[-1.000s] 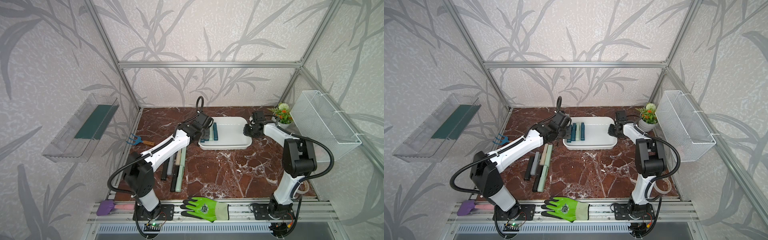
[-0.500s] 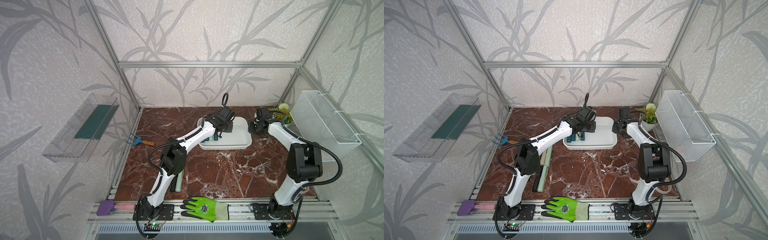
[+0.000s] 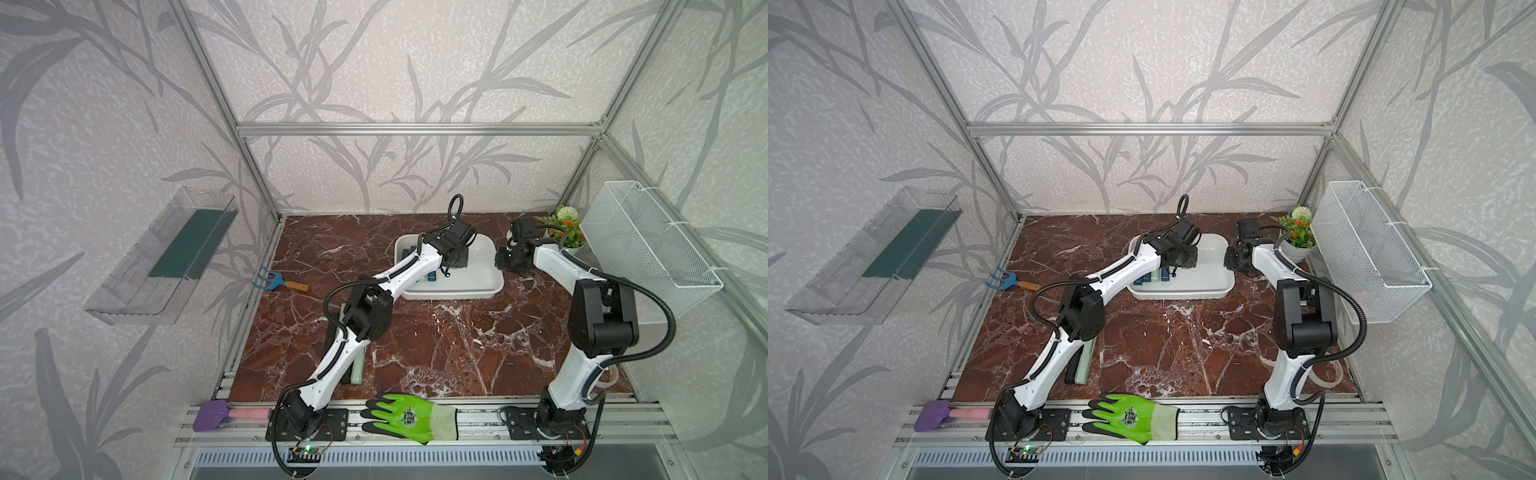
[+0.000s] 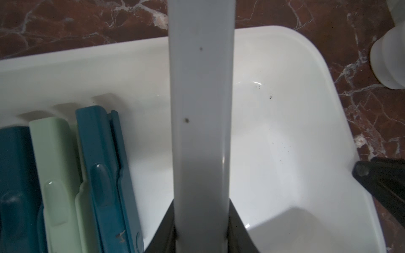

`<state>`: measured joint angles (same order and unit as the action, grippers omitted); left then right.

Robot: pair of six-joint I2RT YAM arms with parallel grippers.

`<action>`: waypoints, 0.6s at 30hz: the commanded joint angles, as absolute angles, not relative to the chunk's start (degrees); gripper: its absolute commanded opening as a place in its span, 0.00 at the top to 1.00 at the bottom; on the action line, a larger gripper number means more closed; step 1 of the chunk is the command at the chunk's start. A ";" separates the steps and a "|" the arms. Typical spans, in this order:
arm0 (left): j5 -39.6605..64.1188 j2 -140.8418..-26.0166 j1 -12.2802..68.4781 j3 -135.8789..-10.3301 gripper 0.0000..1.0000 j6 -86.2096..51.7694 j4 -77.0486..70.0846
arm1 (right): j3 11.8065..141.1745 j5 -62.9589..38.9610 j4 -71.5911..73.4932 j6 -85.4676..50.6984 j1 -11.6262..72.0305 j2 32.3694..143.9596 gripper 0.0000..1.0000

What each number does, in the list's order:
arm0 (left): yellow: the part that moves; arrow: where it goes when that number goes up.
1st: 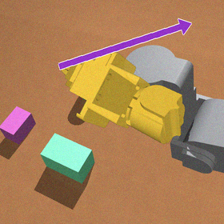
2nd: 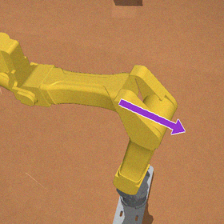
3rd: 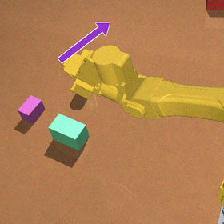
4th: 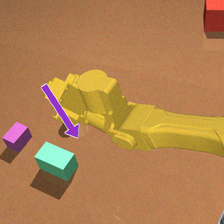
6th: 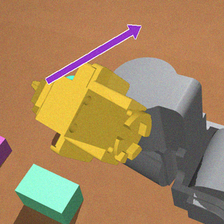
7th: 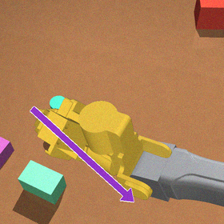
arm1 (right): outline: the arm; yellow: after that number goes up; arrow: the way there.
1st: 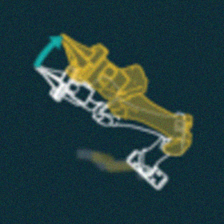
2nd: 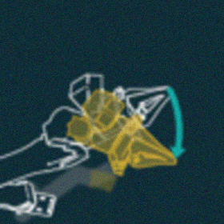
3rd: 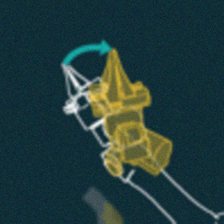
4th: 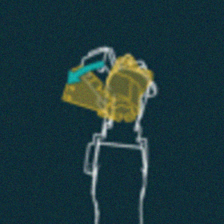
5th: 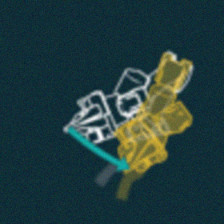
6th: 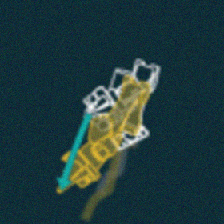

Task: Put the pruning pliers into the storage box
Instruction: Place the pruning pliers in the storage box.

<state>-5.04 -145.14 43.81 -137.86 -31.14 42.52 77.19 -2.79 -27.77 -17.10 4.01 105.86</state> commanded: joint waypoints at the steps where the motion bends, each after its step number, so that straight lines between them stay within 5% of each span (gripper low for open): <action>1: -8.68 -146.92 43.80 -140.05 0.81 -33.37 44.89 | 77.52 -4.37 -27.43 -17.49 3.98 108.43 0.77; 18: -17.27 -149.33 42.27 -140.19 0.82 -38.76 49.02 | 75.32 -5.19 -25.66 -19.79 3.97 106.96 0.88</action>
